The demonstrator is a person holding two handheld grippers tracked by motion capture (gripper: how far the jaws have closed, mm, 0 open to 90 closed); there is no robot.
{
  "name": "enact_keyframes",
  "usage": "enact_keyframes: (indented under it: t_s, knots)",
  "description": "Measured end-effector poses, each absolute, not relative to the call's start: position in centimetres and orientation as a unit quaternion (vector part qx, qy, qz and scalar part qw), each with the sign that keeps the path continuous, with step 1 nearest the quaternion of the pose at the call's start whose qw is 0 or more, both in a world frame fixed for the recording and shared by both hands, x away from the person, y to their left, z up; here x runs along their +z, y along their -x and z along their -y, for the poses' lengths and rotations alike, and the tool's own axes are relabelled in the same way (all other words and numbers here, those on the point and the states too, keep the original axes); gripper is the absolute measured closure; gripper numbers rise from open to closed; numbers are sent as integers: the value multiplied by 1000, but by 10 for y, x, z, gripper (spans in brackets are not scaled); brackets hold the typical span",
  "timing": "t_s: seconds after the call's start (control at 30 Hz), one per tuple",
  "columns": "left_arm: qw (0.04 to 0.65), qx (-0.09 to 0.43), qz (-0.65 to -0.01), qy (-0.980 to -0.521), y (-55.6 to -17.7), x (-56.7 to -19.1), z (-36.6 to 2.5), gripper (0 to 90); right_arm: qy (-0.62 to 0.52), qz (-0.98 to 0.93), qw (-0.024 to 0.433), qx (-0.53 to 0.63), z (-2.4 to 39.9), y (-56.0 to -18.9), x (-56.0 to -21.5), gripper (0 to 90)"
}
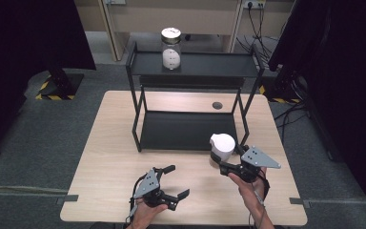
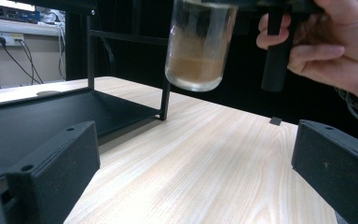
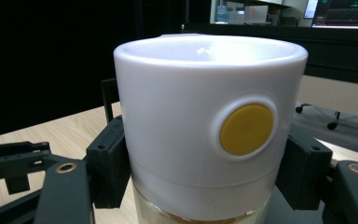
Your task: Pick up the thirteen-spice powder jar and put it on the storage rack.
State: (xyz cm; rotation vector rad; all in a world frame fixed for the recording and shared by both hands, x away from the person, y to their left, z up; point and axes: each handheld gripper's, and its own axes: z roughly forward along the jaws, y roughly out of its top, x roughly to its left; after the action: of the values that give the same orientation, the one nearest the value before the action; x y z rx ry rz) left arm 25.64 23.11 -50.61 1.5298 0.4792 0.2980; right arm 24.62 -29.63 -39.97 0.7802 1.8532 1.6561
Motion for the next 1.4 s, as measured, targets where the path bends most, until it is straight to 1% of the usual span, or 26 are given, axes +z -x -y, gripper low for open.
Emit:
enact_keyframes:
  t_s: [0.67,1.4]
  knots:
    - [686,132,-218,-682,-257,-506,-232,2,-264,-692,234,629,289,-269,-345,307]
    - [685,129,-218,-683,-257,-506,-232,3,-238,-692,229,642,275,-296,-270,308]
